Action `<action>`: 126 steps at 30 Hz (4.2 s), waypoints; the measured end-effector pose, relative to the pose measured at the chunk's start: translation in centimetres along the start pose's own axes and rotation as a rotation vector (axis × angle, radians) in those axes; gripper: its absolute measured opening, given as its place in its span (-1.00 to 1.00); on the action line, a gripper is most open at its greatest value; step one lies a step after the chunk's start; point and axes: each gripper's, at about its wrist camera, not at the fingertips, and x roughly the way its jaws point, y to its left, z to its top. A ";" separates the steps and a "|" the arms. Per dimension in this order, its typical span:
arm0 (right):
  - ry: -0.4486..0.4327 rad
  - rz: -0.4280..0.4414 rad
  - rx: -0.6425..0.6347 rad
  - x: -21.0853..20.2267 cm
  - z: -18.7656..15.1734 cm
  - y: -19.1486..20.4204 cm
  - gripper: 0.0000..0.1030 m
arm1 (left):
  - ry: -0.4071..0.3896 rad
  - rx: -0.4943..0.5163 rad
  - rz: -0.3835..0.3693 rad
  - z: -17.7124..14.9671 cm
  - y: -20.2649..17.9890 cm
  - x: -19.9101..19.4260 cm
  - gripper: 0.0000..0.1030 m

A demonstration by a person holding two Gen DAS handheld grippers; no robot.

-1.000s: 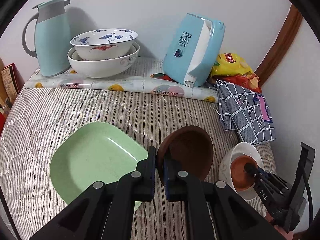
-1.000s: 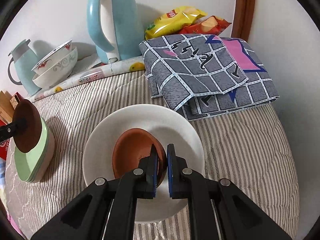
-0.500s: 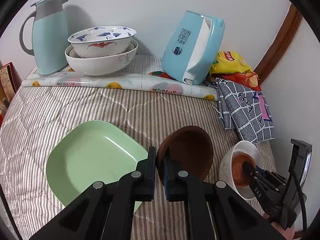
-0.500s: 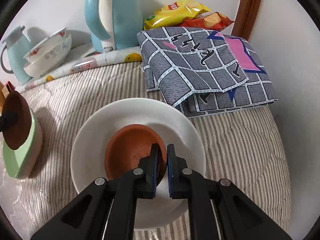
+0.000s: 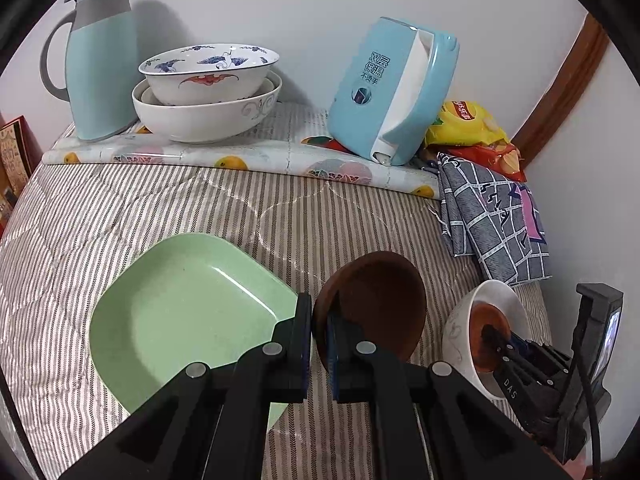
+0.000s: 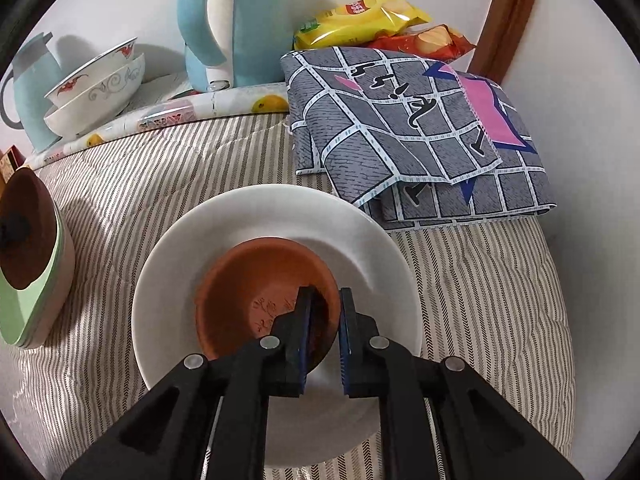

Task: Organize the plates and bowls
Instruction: 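Open the right tool to release the terracotta bowl and pull back, then lower the dark brown bowl with the left tool into the white bowl, then open the left tool to release the dark brown bowl, then grasp the white bowl rim with the left tool while the right tool grips its opposite rim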

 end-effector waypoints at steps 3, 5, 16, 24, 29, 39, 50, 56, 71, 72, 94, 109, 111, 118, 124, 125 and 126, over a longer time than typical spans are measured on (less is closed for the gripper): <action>0.006 -0.008 -0.028 0.1 0.0 0.4 -0.65 | -0.003 -0.002 -0.003 0.0 0.0 -0.3 -0.86; 0.006 -0.014 -0.049 0.1 0.0 0.7 -0.55 | -0.008 -0.002 -0.004 0.0 0.0 -0.5 -0.86; -0.002 -0.001 -0.056 -0.2 0.2 1.1 -0.20 | -0.012 0.003 -0.001 -0.3 0.1 -1.0 -0.86; -0.075 0.058 -0.019 -3.4 -0.4 0.0 -0.12 | -0.008 0.021 -0.012 -1.2 -1.7 -1.5 -0.86; -0.136 0.086 0.046 -6.3 -1.4 -2.6 -0.12 | -0.005 0.038 -0.033 -1.8 -3.5 -1.9 -0.86; -0.187 -0.007 0.126 -9.3 -4.0 -8.5 -0.12 | 0.009 0.109 -0.075 -2.7 -8.9 -1.8 -0.86; -0.167 -0.043 0.219 -8.9 -7.4 -13.6 -0.12 | 0.058 0.168 -0.063 -3.0 -13.6 1.3 -0.86; -0.166 -0.037 0.239 -8.4 -8.0 -14.6 -0.12 | 0.085 0.183 -0.039 -2.8 -14.8 3.4 -0.86; -0.148 0.006 0.248 -7.0 -7.8 -14.7 -0.12 | 0.150 0.169 -0.041 -3.0 -15.2 6.1 -0.85; -0.147 0.007 0.245 -7.0 -7.8 -14.6 -0.12 | 0.155 0.166 -0.044 -3.0 -15.2 6.2 -0.85; -0.131 0.009 0.211 -7.1 -8.0 -13.1 -0.12 | 0.197 0.181 -0.106 -3.2 -15.1 6.0 -0.74; -0.159 0.065 0.162 -8.0 -6.2 -10.2 -0.12 | 0.094 0.201 -0.061 -2.5 -13.9 2.3 -0.37; -0.160 0.092 0.155 -7.9 -5.7 -9.8 -0.12 | 0.092 0.186 -0.042 -2.4 -13.2 2.4 -0.37; -0.149 0.179 0.166 -7.2 -4.0 -8.6 -0.12 | 0.103 0.177 -0.033 -2.5 -12.0 3.1 -0.37; -0.121 0.198 0.156 -6.2 -2.7 -7.6 -0.12 | 0.125 0.190 -0.018 -2.6 -12.3 4.4 -0.37; -0.114 0.198 0.152 -5.9 -2.5 -7.5 -0.12 | 0.132 0.194 -0.015 -2.6 -12.3 4.6 -0.37; -0.100 0.192 0.149 -5.5 -2.3 -7.3 -0.12 | 0.139 0.200 -0.008 -2.7 -12.3 4.8 -0.37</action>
